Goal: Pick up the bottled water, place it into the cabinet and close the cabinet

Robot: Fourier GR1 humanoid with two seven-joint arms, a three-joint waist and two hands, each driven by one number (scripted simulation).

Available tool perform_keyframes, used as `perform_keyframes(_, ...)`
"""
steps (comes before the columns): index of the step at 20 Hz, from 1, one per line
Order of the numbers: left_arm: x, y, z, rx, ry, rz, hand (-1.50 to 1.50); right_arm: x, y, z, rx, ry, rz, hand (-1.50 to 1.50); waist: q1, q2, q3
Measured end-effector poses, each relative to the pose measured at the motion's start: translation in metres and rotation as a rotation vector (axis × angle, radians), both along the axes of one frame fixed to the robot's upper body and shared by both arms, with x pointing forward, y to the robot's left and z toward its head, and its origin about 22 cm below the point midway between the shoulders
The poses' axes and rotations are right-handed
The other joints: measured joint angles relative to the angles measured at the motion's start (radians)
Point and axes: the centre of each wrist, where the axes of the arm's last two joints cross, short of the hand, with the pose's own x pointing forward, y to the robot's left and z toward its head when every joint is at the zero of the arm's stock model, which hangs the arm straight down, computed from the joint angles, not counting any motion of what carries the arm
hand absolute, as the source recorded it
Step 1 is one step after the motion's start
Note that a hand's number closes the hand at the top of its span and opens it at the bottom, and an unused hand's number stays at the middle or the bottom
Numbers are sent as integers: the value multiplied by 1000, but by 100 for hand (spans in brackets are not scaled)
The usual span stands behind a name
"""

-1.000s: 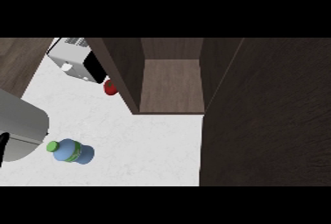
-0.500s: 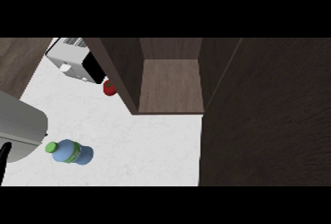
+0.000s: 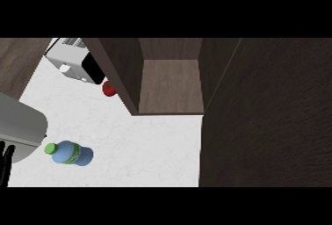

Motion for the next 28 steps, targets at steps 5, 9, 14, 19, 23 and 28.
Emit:
perform_keyframes(5, 13, 14, -38, -13, 34, 12, -150, -9, -3, 0, -20, 2, -1, -150, -5, 1, 0)
perform_keyframes(9, 20, 25, -65, -23, 53, 20, -150, -13, -2, -3, -15, -2, 2, -150, -5, 1, 0)
perform_keyframes(14, 29, 28, -100, -46, 65, 44, -150, -20, -5, -4, -34, -3, 6, -150, -6, 1, 0)
perform_keyframes(19, 36, 37, -135, -53, 64, 78, -150, -24, -2, -5, -20, 2, 7, -150, -6, 2, -1)
perform_keyframes(23, 41, 45, -159, -59, 75, 86, -150, -33, -4, -7, -22, 9, 24, -150, -11, 1, -1)
perform_keyframes(28, 39, 47, -186, -131, 71, 18, -150, -37, -4, -8, -26, 16, 29, -150, -10, 2, -1)
